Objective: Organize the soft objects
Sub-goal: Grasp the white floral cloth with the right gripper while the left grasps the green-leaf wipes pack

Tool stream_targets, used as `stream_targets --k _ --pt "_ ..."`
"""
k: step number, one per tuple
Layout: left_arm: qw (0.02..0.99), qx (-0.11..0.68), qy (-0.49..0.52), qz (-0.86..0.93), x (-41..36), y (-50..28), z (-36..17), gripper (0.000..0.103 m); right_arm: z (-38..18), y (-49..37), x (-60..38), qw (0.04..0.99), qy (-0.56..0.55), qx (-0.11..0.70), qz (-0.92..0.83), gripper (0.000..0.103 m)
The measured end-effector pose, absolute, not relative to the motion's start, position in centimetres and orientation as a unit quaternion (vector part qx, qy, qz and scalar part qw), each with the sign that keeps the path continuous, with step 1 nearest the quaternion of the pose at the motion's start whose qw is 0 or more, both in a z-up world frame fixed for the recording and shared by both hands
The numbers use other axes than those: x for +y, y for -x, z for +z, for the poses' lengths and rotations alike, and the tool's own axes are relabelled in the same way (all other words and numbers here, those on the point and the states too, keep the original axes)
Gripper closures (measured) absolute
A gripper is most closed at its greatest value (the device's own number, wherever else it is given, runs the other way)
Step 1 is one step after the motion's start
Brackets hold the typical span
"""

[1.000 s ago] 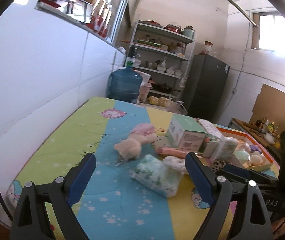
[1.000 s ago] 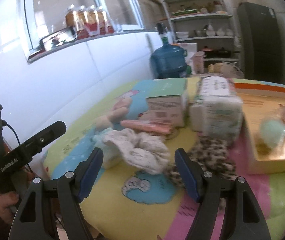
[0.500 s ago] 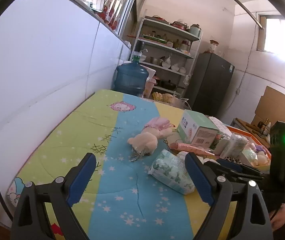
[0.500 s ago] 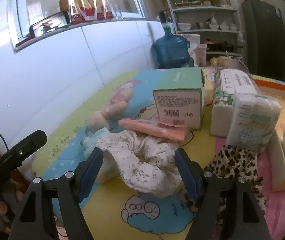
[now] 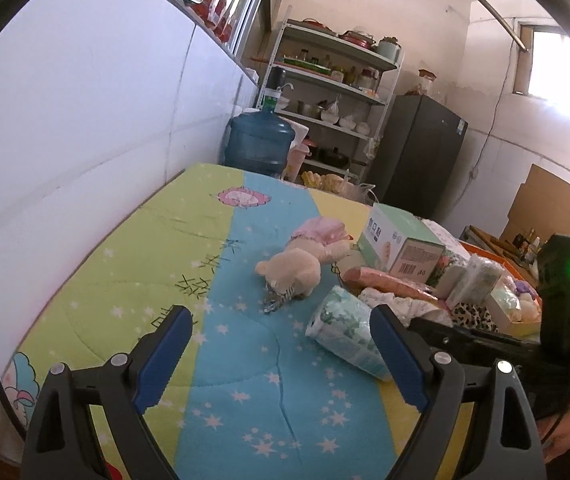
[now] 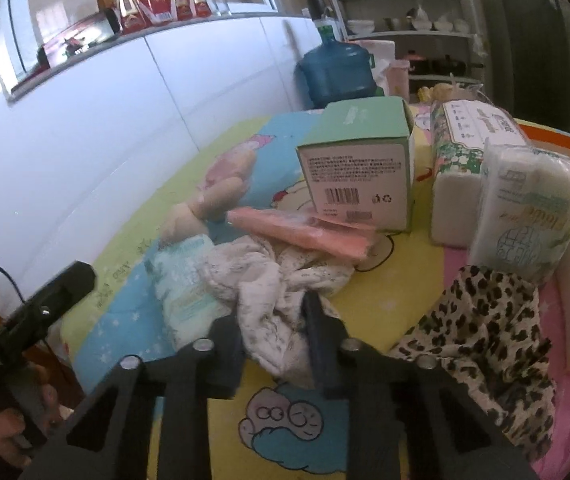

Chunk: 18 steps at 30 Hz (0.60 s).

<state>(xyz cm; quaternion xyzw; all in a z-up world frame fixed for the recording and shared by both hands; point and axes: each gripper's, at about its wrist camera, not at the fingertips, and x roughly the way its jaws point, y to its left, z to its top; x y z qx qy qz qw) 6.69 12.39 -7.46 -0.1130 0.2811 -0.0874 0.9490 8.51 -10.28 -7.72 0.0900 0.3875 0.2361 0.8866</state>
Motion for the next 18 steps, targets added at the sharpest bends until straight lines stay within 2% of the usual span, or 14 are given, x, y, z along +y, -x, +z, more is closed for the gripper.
stream_targets --k 4,12,18 --pt "0.945 0.292 0.113 -0.096 11.7 -7.0 -7.9 0.013 -6.7 -7.2 -10.5 0.889 -0.096 0.368 0.257 0.090" --pt "0.938 0.309 0.109 -0.110 9.0 -7.7 -8.6 0.013 -1.3 -3.4 -14.3 0.921 -0.130 0.248 0.271 0.090" --pt "0.932 0.326 0.114 -0.113 6.7 -8.6 -9.4 0.013 -1.3 -2.9 -16.0 0.922 -0.131 0.248 0.269 0.090"
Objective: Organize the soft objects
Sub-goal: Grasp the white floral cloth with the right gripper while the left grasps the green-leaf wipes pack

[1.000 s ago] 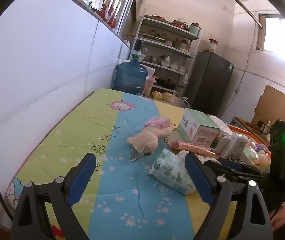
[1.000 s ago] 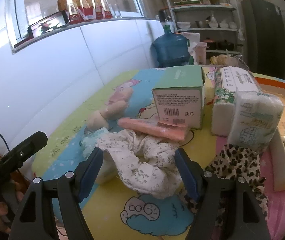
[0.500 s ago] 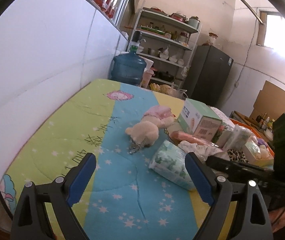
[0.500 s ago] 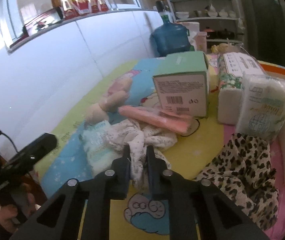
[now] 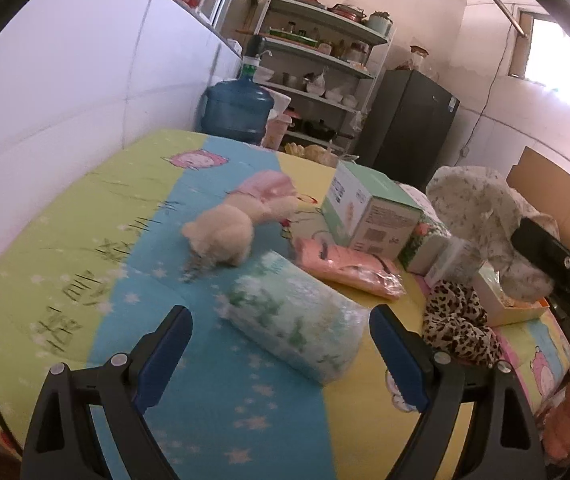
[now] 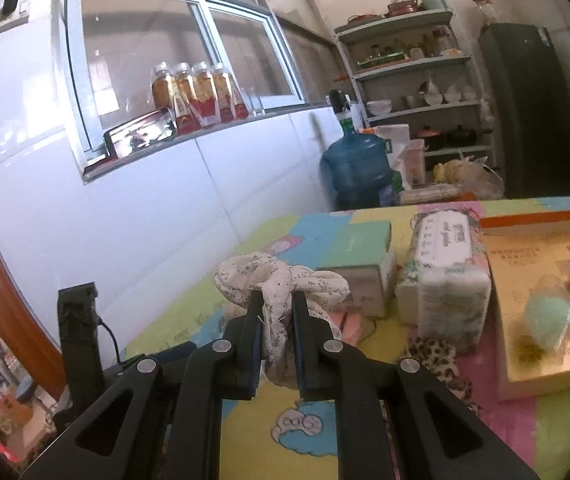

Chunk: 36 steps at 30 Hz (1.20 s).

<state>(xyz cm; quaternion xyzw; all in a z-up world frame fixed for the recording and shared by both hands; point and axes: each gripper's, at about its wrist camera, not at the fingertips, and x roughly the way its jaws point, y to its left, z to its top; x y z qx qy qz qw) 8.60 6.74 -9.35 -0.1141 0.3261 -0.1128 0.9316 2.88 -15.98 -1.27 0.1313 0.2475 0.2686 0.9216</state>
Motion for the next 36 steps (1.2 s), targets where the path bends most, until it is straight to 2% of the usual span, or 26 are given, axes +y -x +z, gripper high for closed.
stream_targets --k 11,20,27,32,36 --pt "0.923 0.362 0.114 -0.060 4.2 -11.6 -10.0 0.013 -2.3 -2.8 -19.7 0.917 -0.156 0.246 0.272 0.089" --pt "0.914 0.398 0.065 -0.038 3.0 -13.7 -9.9 0.013 -3.2 -3.4 -21.6 0.912 -0.183 0.246 0.273 0.088" --pt "0.910 0.403 0.066 -0.068 4.8 -13.3 -9.7 0.025 -3.6 -3.5 -21.9 0.910 -0.186 0.250 0.272 0.088" --pt "0.902 0.421 0.050 -0.086 6.0 -12.7 -9.4 0.025 -3.8 -3.4 -22.0 0.910 -0.188 0.251 0.271 0.088" --pt "0.902 0.423 0.047 -0.071 6.1 -12.9 -9.6 0.020 -3.7 -3.2 -21.5 0.909 -0.186 0.252 0.275 0.088"
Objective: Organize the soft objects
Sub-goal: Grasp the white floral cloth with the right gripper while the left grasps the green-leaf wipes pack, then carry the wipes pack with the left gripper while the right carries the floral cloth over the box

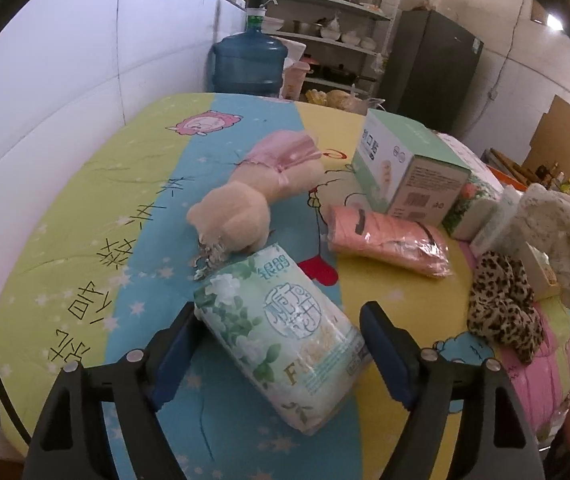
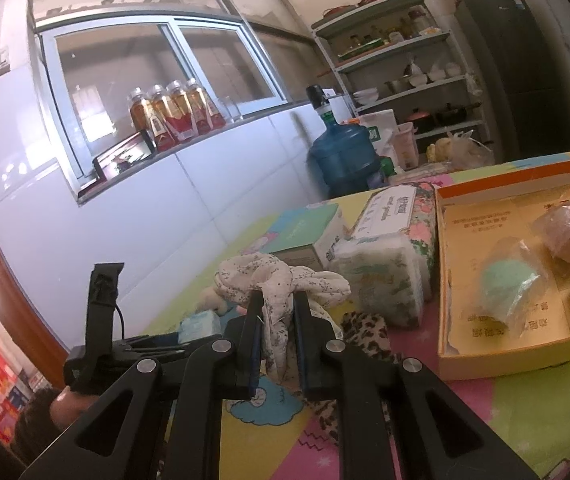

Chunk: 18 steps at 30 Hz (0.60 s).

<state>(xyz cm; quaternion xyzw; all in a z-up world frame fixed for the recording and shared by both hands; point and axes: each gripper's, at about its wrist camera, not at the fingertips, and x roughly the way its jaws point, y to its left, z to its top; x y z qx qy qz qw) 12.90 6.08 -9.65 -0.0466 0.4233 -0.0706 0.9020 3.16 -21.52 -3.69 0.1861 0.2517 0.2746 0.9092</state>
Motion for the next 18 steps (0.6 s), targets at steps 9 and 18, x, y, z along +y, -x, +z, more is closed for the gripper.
stream_targets --k 9,18 --pt "0.919 0.389 0.002 -0.058 4.0 -12.7 -10.2 0.040 -2.9 -2.0 -21.0 0.915 -0.166 0.251 0.268 0.087" --pt "0.925 0.370 0.035 -0.074 5.0 -10.4 -9.5 0.069 -2.7 -1.1 -21.1 0.916 -0.160 0.251 0.270 0.087"
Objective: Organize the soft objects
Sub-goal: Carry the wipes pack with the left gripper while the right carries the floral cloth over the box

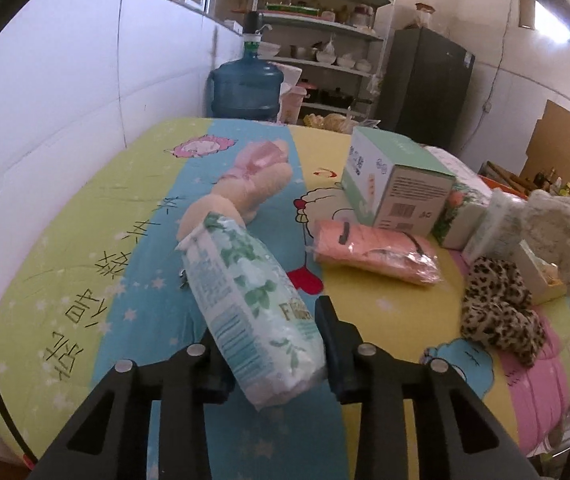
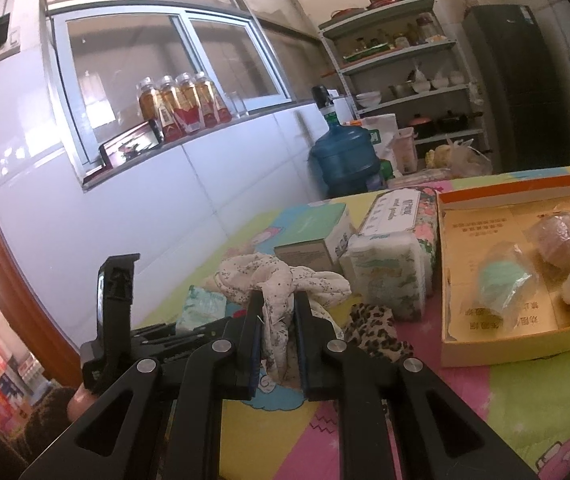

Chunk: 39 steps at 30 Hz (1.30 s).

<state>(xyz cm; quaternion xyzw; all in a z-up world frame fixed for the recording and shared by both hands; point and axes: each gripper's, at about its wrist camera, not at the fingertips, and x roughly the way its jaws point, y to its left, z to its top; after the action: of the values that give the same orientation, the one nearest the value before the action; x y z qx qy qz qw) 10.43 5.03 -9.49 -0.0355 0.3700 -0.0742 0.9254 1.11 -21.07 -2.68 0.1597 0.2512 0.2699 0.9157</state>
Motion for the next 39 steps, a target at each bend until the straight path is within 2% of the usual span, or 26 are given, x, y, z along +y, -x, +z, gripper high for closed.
stream_targets --k 16,30,39 --pt "0.943 0.312 0.013 -0.114 3.0 -6.9 -5.1 0.071 -1.9 -0.2 -21.0 0.923 -0.157 0.243 0.254 0.087" --pt "0.938 0.265 -0.019 -0.223 -5.3 -6.7 -1.7 0.071 -0.4 1.3 -26.0 0.949 -0.163 0.203 0.178 0.090" --pt "0.927 0.266 -0.025 -0.265 -10.8 -8.0 -1.3 0.071 0.1 1.8 -30.7 0.960 -0.166 0.187 0.125 0.090"
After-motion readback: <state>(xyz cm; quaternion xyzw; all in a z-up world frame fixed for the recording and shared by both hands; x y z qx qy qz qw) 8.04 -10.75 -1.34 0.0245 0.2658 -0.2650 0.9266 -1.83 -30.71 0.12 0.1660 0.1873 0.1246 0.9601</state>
